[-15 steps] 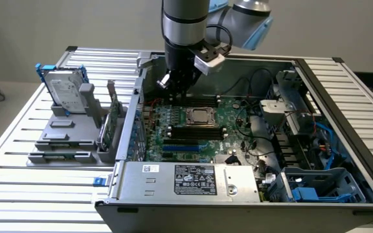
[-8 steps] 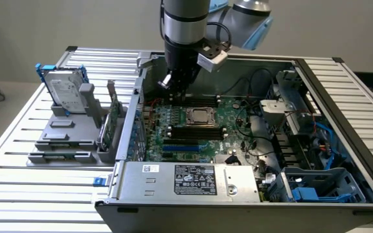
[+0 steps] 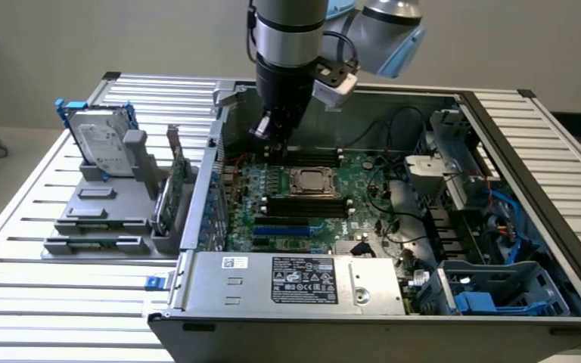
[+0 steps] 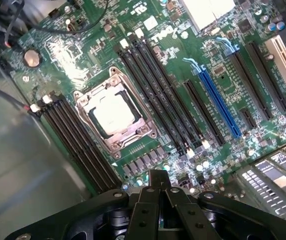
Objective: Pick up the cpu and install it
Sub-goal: 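Install the first cpu locking lever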
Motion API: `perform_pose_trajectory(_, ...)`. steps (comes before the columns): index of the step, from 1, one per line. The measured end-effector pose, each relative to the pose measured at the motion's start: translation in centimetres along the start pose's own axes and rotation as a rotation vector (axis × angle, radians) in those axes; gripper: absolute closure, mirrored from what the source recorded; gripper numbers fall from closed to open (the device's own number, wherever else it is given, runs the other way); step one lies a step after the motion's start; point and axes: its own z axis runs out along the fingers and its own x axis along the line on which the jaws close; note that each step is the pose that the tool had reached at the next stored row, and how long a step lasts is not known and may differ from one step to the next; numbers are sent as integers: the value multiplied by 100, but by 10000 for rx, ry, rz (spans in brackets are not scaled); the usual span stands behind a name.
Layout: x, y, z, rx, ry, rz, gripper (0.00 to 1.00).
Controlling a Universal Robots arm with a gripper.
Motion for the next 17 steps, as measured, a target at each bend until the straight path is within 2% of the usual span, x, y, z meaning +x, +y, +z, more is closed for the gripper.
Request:
perform_pose_trajectory(9, 0, 0, -1, 60, -131, -1626, 89)
perform_pose_trajectory(13, 1, 0, -1, 44, -192, -2361, 89)
perform_pose_trajectory(17, 0, 0, 2, 26, -278, -3084, 89)
